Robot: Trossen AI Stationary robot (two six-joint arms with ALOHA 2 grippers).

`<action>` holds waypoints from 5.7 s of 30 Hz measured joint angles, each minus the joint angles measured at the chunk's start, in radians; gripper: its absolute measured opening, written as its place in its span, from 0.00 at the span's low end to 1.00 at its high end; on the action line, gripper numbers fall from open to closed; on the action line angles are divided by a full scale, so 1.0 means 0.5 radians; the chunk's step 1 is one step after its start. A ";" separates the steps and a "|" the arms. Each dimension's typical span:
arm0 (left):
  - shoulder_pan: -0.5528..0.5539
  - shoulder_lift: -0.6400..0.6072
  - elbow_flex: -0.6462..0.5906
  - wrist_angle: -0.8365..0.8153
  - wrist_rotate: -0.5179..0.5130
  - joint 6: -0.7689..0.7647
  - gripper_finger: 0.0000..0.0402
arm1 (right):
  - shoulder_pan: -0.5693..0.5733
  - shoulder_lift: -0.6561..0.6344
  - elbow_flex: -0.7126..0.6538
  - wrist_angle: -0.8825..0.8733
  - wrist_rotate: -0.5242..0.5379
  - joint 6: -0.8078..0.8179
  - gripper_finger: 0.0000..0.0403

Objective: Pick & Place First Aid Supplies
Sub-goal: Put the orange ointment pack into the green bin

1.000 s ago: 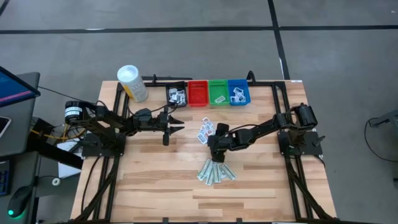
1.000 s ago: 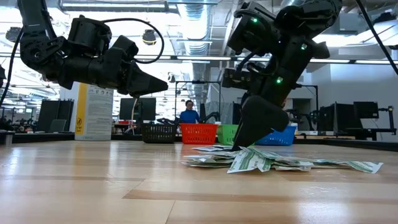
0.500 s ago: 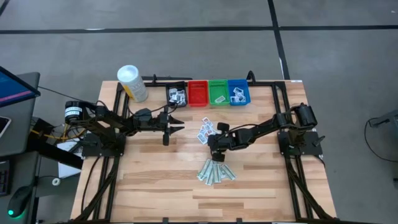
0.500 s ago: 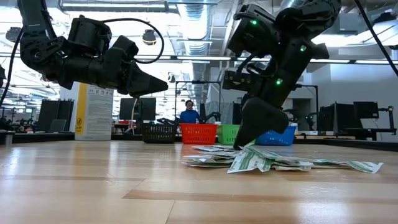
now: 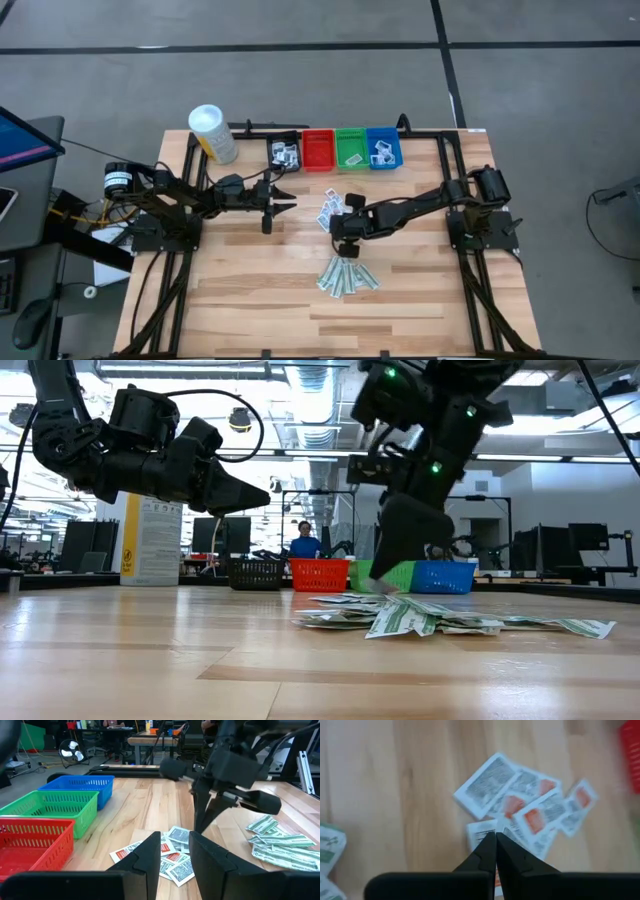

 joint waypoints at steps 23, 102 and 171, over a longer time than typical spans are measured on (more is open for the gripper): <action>-0.003 0.000 0.000 0.001 0.000 0.038 0.25 | -0.582 -0.306 0.390 -0.358 0.118 -0.633 0.00; -0.120 -0.001 0.005 0.137 -0.121 -0.104 0.25 | -0.234 -0.361 -0.837 1.027 -0.440 0.054 0.19; -0.123 -0.001 0.003 0.113 -0.121 -0.109 0.25 | 0.010 -0.640 -0.845 0.735 -0.106 0.121 0.00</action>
